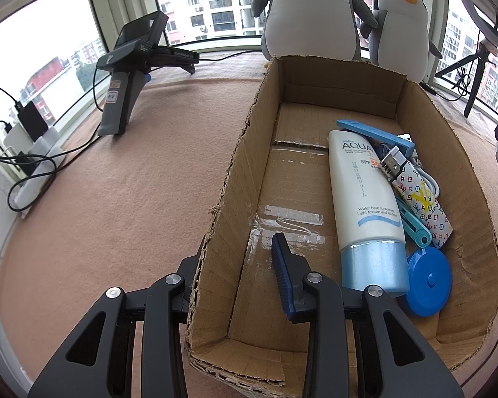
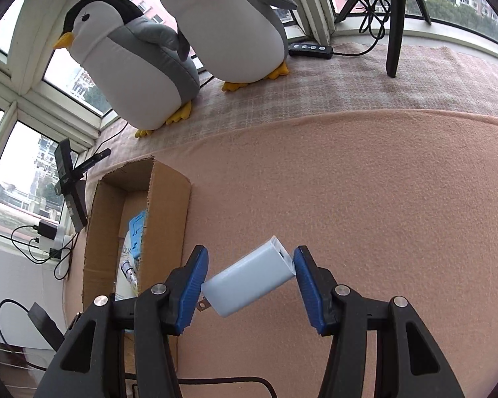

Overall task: Organize rigid objects
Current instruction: 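Carry the white charger plug into the box and release it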

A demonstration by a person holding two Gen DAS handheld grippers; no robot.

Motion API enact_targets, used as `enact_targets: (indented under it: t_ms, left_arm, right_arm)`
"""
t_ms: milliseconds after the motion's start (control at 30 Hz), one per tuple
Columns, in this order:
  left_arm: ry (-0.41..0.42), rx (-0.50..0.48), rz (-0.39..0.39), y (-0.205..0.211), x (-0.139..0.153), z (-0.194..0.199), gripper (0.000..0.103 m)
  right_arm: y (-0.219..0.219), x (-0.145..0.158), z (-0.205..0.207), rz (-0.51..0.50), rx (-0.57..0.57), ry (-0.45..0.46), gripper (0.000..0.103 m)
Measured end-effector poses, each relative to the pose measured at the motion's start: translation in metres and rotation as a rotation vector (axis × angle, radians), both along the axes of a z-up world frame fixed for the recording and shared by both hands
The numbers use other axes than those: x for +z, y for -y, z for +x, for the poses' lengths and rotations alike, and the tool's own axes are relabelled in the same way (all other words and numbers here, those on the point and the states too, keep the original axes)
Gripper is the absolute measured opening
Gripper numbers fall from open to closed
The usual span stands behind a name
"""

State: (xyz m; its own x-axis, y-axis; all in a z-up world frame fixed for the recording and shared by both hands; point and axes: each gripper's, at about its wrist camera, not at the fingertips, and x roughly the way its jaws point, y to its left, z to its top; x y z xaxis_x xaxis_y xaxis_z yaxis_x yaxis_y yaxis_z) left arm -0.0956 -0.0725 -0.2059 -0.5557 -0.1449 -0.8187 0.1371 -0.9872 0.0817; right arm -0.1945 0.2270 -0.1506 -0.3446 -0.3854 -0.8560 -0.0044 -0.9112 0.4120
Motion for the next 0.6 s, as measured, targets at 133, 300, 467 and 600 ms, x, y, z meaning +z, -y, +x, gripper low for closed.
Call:
enact_targets:
  t_ms: [133, 300, 467, 600]
  left_arm:
    - [0.000, 0.000, 0.000, 0.000, 0.000, 0.000, 0.032]
    - [0.000, 0.000, 0.000, 0.000, 0.000, 0.000, 0.032]
    - [0.000, 0.000, 0.001, 0.000, -0.001, 0.000, 0.032]
    - [0.000, 0.001, 0.002, -0.001, -0.001, 0.000, 0.032]
  right_arm:
    - [0.027, 0.017, 0.003, 0.001, 0.066, -0.049, 0.049]
    - [0.066, 0.031, 0.007, 0.018, 0.161, -0.108, 0.049]
    - [0.104, 0.033, 0.011, 0.035, 0.248, -0.137, 0.049]
    - [0.129, 0.030, 0.014, 0.044, 0.311, -0.144, 0.049]
